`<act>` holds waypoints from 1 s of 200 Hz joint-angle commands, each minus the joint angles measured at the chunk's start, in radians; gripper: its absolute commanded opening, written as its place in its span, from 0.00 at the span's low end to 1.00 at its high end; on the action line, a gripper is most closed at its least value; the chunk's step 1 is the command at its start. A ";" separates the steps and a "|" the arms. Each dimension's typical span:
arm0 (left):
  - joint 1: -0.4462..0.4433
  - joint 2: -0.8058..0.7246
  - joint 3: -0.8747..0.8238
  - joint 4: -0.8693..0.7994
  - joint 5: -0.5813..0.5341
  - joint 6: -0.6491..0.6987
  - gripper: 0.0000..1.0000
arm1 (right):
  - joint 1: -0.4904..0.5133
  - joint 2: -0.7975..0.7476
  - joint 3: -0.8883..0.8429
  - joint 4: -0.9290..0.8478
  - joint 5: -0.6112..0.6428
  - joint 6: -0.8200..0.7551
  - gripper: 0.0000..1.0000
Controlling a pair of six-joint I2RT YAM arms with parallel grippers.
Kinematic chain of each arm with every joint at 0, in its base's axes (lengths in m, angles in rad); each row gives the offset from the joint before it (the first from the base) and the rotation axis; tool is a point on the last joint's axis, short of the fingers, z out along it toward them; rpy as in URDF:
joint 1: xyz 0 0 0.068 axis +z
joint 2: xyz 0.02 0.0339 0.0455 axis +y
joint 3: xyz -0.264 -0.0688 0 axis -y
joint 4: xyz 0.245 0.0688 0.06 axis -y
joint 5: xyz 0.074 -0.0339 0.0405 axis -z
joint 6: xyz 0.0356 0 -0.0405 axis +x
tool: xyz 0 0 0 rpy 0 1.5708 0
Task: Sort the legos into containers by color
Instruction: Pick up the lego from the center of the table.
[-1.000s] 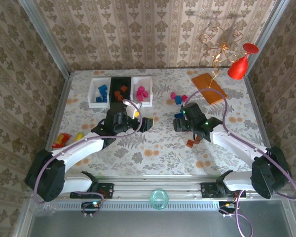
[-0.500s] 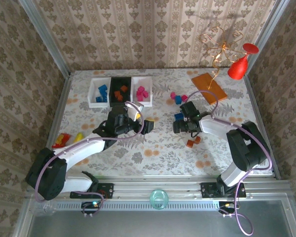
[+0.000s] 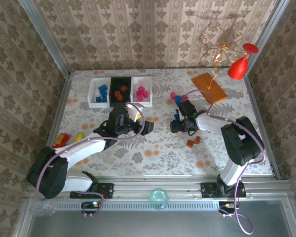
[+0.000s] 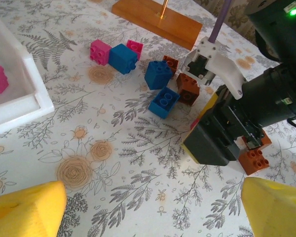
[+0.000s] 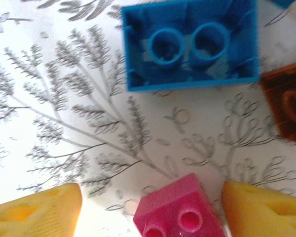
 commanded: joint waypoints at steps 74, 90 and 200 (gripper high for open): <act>0.025 -0.034 0.007 -0.031 -0.041 0.021 0.93 | 0.054 0.007 -0.007 -0.013 -0.012 0.005 0.47; 0.027 -0.035 0.007 -0.033 -0.043 0.019 0.93 | 0.069 0.007 -0.007 -0.012 0.007 0.004 0.44; 0.241 -0.111 -0.101 0.027 -0.066 -0.173 0.93 | 0.104 -0.004 0.109 0.440 -0.177 0.236 0.35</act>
